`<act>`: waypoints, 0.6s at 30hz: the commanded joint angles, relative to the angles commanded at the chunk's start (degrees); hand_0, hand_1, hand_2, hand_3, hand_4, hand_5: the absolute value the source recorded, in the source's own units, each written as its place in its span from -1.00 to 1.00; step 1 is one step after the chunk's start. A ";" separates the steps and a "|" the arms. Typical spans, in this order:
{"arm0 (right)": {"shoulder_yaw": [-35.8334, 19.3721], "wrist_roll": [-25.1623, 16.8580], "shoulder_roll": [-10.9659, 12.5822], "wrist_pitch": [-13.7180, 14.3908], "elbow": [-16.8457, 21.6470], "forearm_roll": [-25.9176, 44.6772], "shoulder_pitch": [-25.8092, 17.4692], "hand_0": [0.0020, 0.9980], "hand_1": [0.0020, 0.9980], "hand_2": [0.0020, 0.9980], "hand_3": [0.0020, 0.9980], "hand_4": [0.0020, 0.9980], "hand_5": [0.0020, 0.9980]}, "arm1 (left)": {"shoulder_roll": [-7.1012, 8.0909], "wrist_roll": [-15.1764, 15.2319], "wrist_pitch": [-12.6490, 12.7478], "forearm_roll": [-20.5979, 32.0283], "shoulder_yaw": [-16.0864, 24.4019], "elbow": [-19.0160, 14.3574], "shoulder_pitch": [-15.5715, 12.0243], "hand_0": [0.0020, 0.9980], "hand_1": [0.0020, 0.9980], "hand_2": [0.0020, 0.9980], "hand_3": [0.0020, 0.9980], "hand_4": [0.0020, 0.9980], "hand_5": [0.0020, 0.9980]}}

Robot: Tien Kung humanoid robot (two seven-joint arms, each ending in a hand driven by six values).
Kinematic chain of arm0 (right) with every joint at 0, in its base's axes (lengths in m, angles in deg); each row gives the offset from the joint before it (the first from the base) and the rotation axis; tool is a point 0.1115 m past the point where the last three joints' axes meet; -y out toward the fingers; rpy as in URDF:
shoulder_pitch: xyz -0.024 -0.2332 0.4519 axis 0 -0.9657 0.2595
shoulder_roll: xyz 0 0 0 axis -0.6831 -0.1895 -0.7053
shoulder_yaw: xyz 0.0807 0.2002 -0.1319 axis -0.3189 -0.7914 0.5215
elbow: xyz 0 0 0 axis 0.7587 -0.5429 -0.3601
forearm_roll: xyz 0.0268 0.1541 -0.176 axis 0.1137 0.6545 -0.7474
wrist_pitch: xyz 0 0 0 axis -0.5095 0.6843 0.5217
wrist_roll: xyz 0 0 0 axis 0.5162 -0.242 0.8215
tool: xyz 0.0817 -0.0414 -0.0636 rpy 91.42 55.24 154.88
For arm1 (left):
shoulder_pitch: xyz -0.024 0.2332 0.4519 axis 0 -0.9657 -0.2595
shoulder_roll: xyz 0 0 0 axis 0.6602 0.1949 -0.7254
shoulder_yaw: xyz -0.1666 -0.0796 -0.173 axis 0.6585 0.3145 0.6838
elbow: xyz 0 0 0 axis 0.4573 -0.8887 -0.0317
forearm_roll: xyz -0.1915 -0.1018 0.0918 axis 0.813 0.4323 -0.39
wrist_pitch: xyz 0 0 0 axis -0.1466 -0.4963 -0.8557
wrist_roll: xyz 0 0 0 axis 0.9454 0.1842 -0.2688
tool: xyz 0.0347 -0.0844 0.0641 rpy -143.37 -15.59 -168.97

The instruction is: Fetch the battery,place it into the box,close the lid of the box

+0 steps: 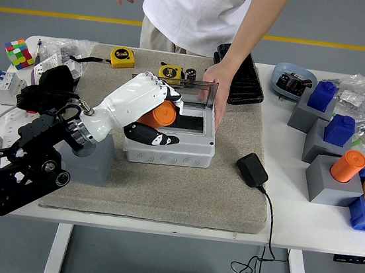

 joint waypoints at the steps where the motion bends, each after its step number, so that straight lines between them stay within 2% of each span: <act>1: 0.08 -0.01 -0.04 -0.01 -0.04 0.09 -0.03 0.24 0.29 0.24 0.05 0.95 -0.30 | -0.22 -0.98 -0.44 -0.73 -0.35 0.32 0.52 -0.93 -0.76 -0.32 -0.10 0.91 -1.00; 5: 0.37 -0.05 -0.12 -0.06 -0.16 0.35 -0.10 0.24 0.29 0.24 0.05 0.95 -0.30 | -1.24 -4.10 -1.78 -2.81 -1.55 1.80 2.46 -0.93 -0.76 -0.32 -0.10 0.91 -1.00; 6: 0.40 -0.08 -0.12 -0.05 -0.16 0.38 -0.11 0.24 0.29 0.24 0.05 0.95 -0.30 | -1.47 -4.75 -2.08 -3.23 -1.79 2.17 2.87 -0.93 -0.75 -0.24 -0.01 0.86 -1.00; 11: 0.67 -0.15 -0.09 -0.08 -0.19 0.58 -0.31 0.24 0.29 0.24 0.05 0.95 -0.30 | -2.79 -9.94 -5.31 -6.17 -3.59 4.20 5.08 -0.93 -0.75 -0.24 -0.01 0.86 -1.00; 12: 0.66 -0.16 -0.09 -0.04 -0.20 0.61 -0.39 0.24 0.29 0.24 0.05 0.95 -0.29 | -2.96 -10.59 -5.73 -6.50 -4.01 4.49 5.38 -0.92 -0.75 -0.13 0.07 0.81 -1.00; 18: 0.79 -0.28 0.05 0.29 -0.07 0.78 -0.12 0.24 0.29 0.24 0.05 0.94 -0.29 | -4.22 -13.86 -7.54 -8.10 -8.00 7.06 8.85 -0.92 -0.74 -0.11 0.11 0.82 -1.00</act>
